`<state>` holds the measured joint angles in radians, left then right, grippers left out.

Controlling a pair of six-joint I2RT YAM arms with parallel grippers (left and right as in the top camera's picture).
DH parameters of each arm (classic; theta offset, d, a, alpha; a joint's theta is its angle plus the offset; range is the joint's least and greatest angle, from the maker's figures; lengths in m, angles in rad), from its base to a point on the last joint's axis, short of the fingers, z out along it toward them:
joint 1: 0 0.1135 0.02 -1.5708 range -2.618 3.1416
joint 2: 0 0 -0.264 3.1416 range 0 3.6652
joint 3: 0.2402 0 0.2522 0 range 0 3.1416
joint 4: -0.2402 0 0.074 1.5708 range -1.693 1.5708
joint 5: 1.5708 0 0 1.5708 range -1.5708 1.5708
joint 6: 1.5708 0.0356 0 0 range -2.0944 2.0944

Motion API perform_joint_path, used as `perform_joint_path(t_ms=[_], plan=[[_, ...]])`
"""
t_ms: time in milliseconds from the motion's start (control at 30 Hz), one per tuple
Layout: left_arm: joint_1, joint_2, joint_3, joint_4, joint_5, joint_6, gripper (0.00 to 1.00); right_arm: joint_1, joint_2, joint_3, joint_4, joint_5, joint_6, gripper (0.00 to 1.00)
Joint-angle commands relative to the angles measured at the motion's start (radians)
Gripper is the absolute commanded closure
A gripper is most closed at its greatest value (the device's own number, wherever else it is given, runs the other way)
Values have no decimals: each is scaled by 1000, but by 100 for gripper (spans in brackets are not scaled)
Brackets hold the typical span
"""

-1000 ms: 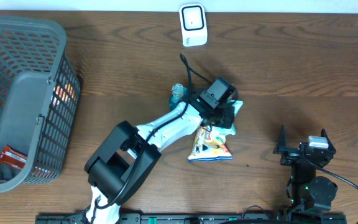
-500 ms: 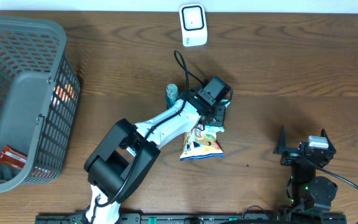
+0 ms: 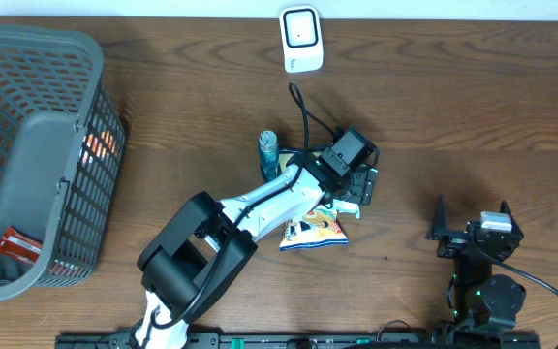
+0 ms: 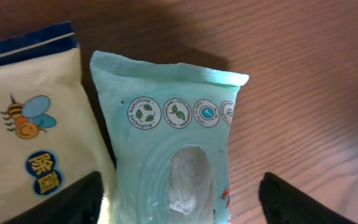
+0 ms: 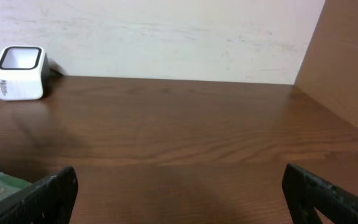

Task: Scan the item barcode
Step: 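Carry the mint-green pouch out and set it on the snack bag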

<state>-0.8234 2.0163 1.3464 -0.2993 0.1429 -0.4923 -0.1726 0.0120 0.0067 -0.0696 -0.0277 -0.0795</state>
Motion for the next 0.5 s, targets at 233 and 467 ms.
perform_joint_path(t_ms=[233,467], plan=[[6,-123,175,-210,-21,88,16,-3,-5,-1,-3,-5,12,1],[11,-364,243,-328,-335,126,10,-3,-5,-1,-3,-5,12,1]])
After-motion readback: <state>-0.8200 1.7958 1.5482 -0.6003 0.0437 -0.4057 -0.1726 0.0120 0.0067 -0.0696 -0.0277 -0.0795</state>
